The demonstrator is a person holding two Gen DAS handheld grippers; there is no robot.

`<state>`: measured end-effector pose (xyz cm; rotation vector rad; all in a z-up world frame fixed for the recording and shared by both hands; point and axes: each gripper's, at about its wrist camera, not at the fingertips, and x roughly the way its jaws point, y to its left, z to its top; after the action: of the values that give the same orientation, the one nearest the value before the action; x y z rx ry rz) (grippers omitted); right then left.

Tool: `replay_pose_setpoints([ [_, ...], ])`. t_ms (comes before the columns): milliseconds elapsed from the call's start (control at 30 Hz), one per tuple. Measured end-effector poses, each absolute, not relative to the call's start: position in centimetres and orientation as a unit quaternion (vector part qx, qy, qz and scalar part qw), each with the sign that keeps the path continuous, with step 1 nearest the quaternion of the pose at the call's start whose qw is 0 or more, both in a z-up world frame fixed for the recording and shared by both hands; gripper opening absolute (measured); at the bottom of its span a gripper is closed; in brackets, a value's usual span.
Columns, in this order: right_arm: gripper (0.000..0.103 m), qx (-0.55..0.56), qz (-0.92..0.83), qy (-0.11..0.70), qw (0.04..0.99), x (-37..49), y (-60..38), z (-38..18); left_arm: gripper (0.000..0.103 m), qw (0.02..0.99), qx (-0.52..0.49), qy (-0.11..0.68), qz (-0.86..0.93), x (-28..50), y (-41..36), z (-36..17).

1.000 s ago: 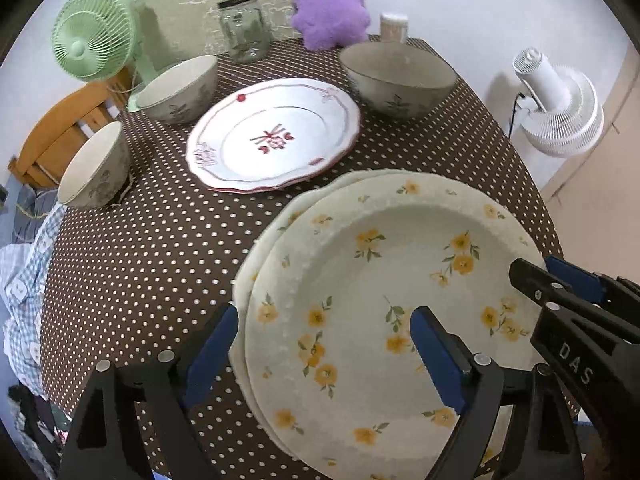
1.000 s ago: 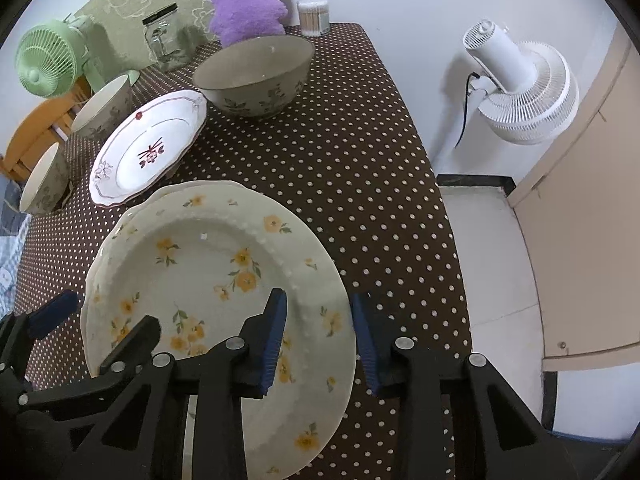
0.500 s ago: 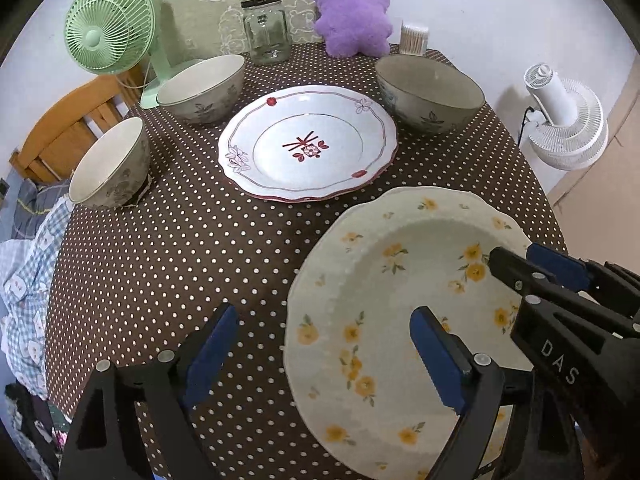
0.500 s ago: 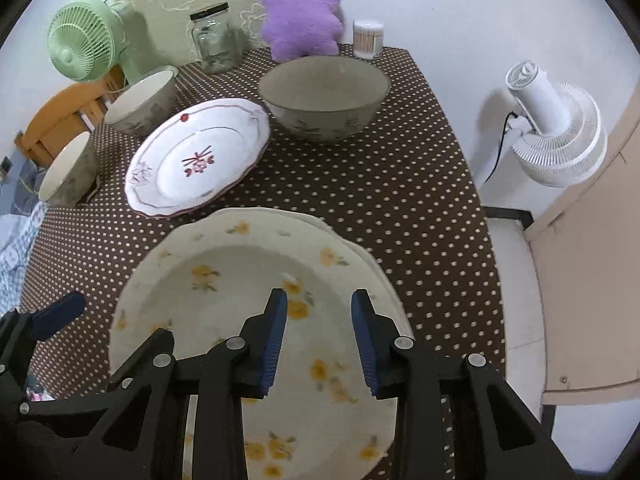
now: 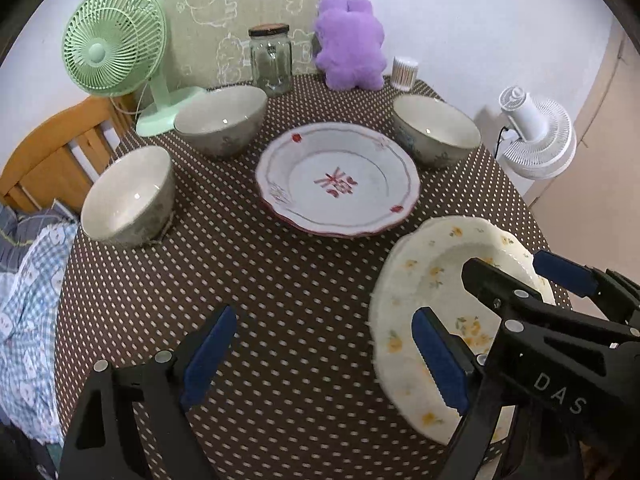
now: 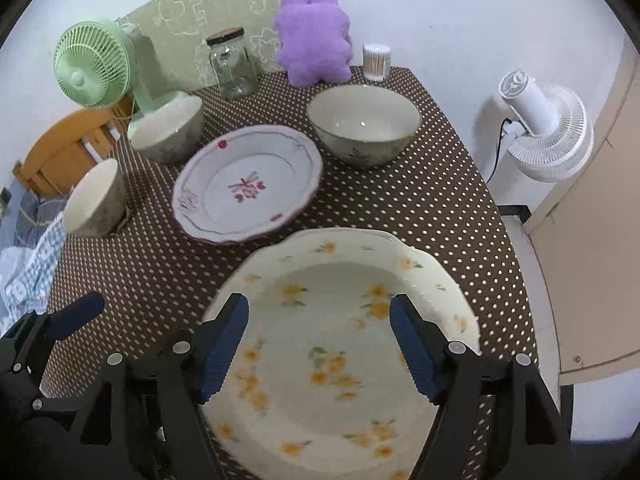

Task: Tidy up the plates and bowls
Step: 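Move both tools to the rim of the white red-patterned plate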

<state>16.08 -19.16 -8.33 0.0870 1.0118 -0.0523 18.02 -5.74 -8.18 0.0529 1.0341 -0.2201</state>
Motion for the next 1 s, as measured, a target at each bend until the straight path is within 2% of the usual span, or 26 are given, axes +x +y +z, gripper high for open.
replay_pose_setpoints([
  [433, 0.076, 0.067, -0.088, 0.452, 0.885, 17.6, -14.3, -6.6, 0.09, 0.876, 0.053, 0.457, -0.142, 21.6, -2.0, -6.9],
  [600, 0.076, 0.06, -0.09, 0.446, 0.889, 19.4, -14.6, -6.3, 0.089, 0.879, 0.043, 0.455, -0.138, 23.3, -2.5, -7.2],
  [733, 0.076, 0.059, -0.081, 0.452, 0.886, 21.3, -15.3, -6.9, 0.083, 0.878, 0.049, 0.46, -0.121, 24.8, -3.4, -7.7],
  [1000, 0.076, 0.065, -0.067, 0.457, 0.884, 25.6, -16.9, -8.7, 0.083, 0.875, 0.046, 0.474, -0.085, 28.6, -4.7, -9.6],
])
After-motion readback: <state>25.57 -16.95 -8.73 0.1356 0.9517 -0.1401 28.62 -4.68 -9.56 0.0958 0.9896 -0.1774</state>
